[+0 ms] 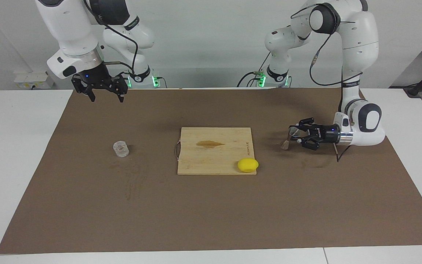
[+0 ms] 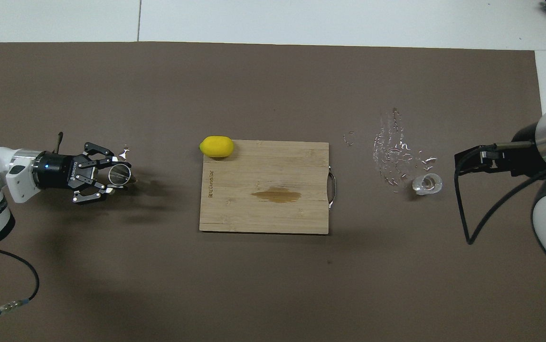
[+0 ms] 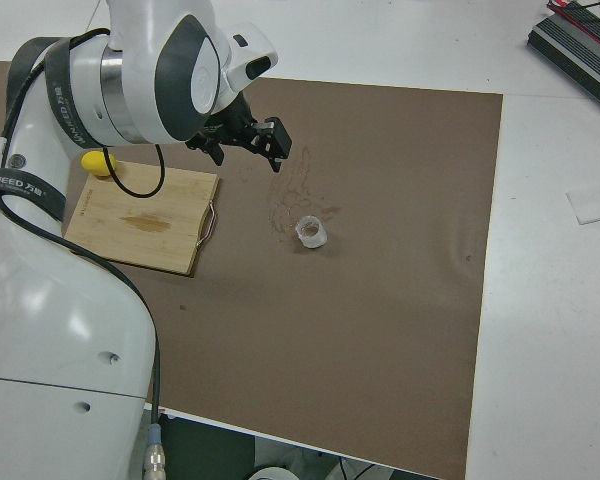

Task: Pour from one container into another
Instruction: 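Carry the metal cup with the left gripper onto the cutting board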

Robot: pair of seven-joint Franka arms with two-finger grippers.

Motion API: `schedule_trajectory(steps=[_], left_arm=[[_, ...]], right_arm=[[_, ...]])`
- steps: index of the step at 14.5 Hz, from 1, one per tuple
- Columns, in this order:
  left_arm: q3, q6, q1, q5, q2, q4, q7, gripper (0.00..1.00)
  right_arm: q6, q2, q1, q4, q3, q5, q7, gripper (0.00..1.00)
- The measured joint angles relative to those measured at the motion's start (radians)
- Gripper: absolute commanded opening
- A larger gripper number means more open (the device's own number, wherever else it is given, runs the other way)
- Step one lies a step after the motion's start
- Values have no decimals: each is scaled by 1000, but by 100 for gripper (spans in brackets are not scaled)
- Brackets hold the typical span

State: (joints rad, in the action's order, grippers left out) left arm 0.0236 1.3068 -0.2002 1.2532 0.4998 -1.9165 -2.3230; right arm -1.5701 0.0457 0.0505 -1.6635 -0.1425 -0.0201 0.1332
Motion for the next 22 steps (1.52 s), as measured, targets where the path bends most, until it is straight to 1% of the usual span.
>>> schedule_trajectory(steps=[2,5,8,10,13,15,19,22], left_arm=[[0,-5,42,38,-1,-16,13,2],[0,-6,95,132,-12,-64,50,4],[2,6,142,209,-43,-110,67,4],[2,38,176,263,-68,-139,75,4],[2,111,244,356,-91,-166,79,5],[1,168,303,437,-97,-170,80,9],[0,303,456,590,-98,-172,80,9],[0,414,558,682,-104,-171,58,9]], right_arm=[[0,0,0,0,0,0,0,100],[0,0,0,0,0,0,0,100],[0,0,0,0,0,0,0,100],[0,0,0,0,0,0,0,100],[0,0,2,0,1,0,0,100],[0,0,12,0,2,0,0,100],[0,0,34,0,5,0,0,100],[0,0,36,0,5,0,0,99]])
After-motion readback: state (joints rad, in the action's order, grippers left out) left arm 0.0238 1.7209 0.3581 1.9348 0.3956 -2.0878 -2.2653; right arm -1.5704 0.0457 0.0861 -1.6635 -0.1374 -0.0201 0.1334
